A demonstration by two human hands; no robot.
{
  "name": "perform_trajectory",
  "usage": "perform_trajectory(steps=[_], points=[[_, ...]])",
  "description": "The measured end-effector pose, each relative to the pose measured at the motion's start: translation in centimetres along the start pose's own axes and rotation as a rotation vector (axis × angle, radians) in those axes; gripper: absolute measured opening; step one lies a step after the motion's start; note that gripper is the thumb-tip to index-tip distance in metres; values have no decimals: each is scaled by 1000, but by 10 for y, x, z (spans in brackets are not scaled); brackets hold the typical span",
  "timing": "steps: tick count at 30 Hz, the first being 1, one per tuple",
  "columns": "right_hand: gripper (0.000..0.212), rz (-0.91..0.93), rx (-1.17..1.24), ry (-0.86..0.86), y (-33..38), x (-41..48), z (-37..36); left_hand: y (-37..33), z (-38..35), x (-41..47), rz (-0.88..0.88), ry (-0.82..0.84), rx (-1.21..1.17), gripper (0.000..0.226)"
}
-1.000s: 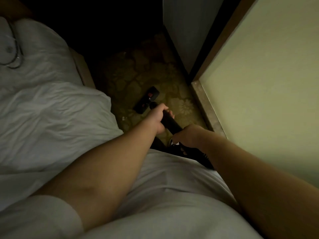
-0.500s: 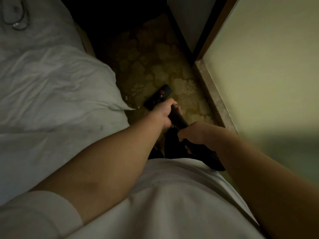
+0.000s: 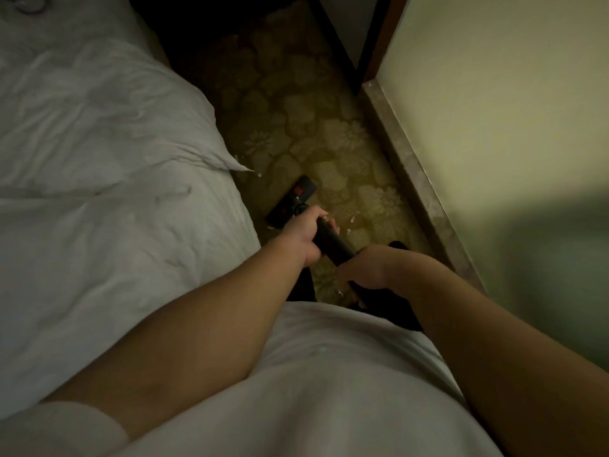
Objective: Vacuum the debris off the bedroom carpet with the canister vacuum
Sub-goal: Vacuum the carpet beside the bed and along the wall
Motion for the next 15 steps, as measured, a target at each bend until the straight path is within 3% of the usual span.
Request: perform_trajectory(steps=[5,7,15], points=[[30,21,-60,21,-76,-12,-6,74,-21,-3,-12,-45,-101,15],[32,13,-34,37,-119,-16,-6,114,-40,-4,13,-42,-97,5],[24,-10,14,54,-236,-52,11,222,-102,-17,62,-45,-50,12]])
Point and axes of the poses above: each hand's wrist, its own x-axis towards the middle knuckle, its own z-axis out of the back of the hand, y = z × x, the point moved 4 cm from there along x, towards the middle knuckle, and after that the axes turned 4 degrees about z, right-handed, at the moved point
